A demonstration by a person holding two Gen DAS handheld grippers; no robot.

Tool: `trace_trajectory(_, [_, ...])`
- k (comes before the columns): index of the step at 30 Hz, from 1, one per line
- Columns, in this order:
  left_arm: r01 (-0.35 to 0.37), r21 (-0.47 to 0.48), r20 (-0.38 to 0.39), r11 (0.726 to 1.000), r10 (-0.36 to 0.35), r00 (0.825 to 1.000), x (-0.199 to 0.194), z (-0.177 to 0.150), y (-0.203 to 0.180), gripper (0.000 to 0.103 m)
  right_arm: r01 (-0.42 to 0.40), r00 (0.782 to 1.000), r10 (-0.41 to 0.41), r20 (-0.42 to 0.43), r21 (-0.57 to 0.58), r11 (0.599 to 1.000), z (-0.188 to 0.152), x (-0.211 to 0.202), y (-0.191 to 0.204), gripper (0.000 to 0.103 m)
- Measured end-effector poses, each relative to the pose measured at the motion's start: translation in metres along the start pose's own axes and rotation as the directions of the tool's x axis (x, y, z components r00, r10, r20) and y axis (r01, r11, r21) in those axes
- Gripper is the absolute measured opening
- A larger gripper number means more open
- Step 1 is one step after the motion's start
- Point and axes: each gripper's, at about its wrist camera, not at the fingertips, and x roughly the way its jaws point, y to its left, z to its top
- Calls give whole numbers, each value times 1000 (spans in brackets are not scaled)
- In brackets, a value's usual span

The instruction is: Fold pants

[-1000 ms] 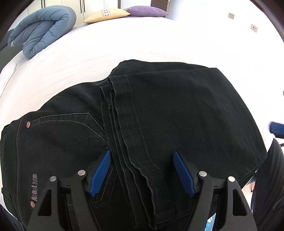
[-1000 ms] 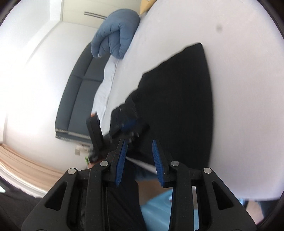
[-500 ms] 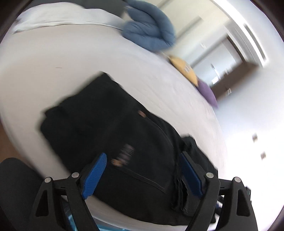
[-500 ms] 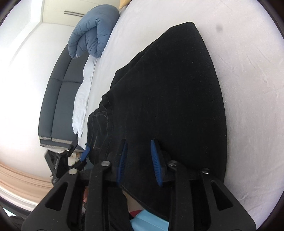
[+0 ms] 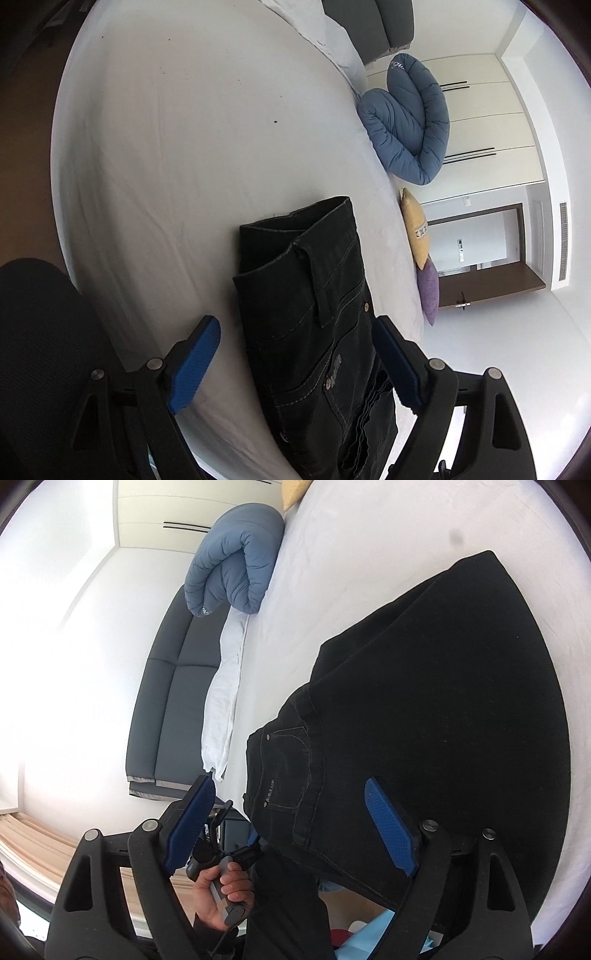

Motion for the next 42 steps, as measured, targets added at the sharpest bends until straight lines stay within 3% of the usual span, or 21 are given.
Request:
trace_trajectory(12, [102, -65, -36, 993, -105, 994, 25, 18, 4, 86, -3, 1000, 3, 9, 6, 1000, 4, -13, -5, 83])
trace_trajectory(15, [69, -65, -65, 995, -74, 995, 32, 20, -1, 59, 21, 1000, -21, -12, 5, 1000, 7, -7, -6, 83])
trace_trajectory(16, [69, -82, -78, 994, -75, 994, 35, 20, 1, 40, 29, 999, -29, -18, 3, 1000, 8, -6, -6, 83])
trace_trajectory(17, [75, -98, -85, 992, -84, 993, 37, 19, 3, 35, 31, 999, -31, -26, 1, 1000, 10, -5, -5, 83])
trace_trajectory(20, [70, -99, -70, 993, -77, 995, 37, 18, 1, 31, 43, 998, -44, -51, -14, 999, 15, 3, -1, 83])
trace_trajectory(27, [32, -68, -37, 997, -34, 999, 32, 17, -7, 28, 189, 967, -185, -173, 11, 982, 24, 28, -18, 82])
trace_trajectory(32, [-42, 64, 22, 997, 40, 999, 24, 10, -30, 22, 217, 961, -215, -173, -8, 976, 22, 26, -14, 82])
trace_trajectory(36, [-63, 188, 62, 980, 52, 997, 15, 4, -64, 20, 218, 963, -219, -155, -20, 976, 18, 21, -14, 82])
trace_trajectory(38, [-70, 285, 80, 956, 49, 996, 11, -2, -89, 18, 222, 963, -223, -149, -19, 975, 17, 20, -14, 82])
trace_trajectory(42, [-57, 487, 89, 871, 15, 996, 5, -26, -149, 18, 236, 961, -238, -138, -30, 971, 14, 19, -13, 83])
